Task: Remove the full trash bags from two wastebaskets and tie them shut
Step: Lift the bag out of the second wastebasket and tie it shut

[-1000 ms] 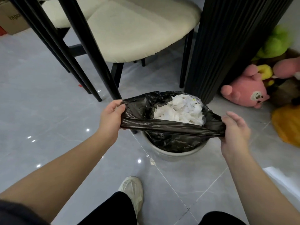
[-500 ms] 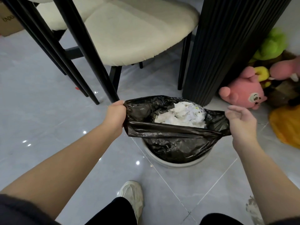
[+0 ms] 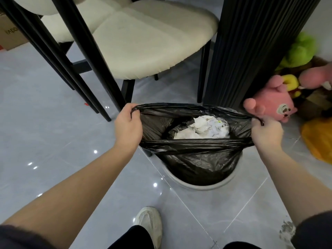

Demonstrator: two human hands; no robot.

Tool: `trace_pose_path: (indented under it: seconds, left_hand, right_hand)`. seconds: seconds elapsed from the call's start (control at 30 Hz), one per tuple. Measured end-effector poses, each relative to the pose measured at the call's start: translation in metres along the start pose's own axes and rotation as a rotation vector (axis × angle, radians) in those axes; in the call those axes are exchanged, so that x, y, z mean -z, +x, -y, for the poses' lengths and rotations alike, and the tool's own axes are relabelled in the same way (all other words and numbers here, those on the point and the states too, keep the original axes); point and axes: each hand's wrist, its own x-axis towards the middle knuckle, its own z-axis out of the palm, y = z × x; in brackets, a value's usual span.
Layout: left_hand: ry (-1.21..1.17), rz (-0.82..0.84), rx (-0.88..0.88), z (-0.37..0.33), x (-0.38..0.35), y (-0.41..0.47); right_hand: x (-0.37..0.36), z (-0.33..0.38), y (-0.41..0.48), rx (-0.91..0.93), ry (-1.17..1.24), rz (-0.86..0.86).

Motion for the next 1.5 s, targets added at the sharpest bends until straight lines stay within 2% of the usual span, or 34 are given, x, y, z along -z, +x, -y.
trace_pose_path:
  seconds: [0.13,0.3,0.37,0.5,0.63,0.83,1.0,1.07,1.13,1.17,1.23,1.33,1.5]
  left_hand:
    - [-0.003,-0.058,0.028,0.002,0.007,-0.008]
    - [0.108,0.027,0.04,0.004,0.011,-0.008]
    - [0.108,0.006,0.03,0.002,0.013,-0.007]
    - [0.034,-0.071,0.014,-0.006,0.018,-0.007]
    - [-0.039,-0.06,0.046,-0.015,0.023,-0.008]
    - [-0.102,0.151,0.071,-0.027,0.015,-0.011]
    - [-0.079,0.209,0.082,-0.025,0.013,-0.01]
    - [-0.102,0.278,0.189,-0.02,0.012,-0.014]
    - [-0.165,0.327,0.361,-0.017,0.009,-0.021]
    - [-0.181,0.333,0.394,-0.015,0.007,-0.025]
    - [-0.098,0.372,0.279,-0.014,0.001,-0.03]
    - [0.094,0.504,-0.013,-0.019,-0.013,-0.036]
    - [0.349,0.658,-0.253,-0.009,-0.017,-0.044]
  right_hand:
    - [-0.004,-0.008,-0.008,0.039,0.166,-0.077]
    - [-0.004,-0.005,-0.01,0.053,0.13,0.124]
    - [-0.005,-0.002,-0.008,0.095,0.113,0.109]
    - [-0.001,0.015,-0.015,0.097,0.374,0.03]
    - [-0.001,0.027,-0.023,0.056,0.584,0.031]
    - [-0.02,0.038,-0.05,-0.012,0.643,0.212]
    - [-0.028,0.035,-0.059,-0.171,0.756,0.25]
    - [-0.025,0.035,-0.061,-0.18,0.715,0.244]
    - [-0.021,0.037,-0.063,-0.108,0.636,0.268]
    - [-0.02,0.04,-0.065,-0.058,0.604,0.301]
    - [-0.021,0.047,-0.071,0.05,0.526,0.401]
    - [-0.027,0.05,-0.075,0.159,0.404,0.461]
    - [-0.024,0.044,-0.078,0.238,0.493,0.526]
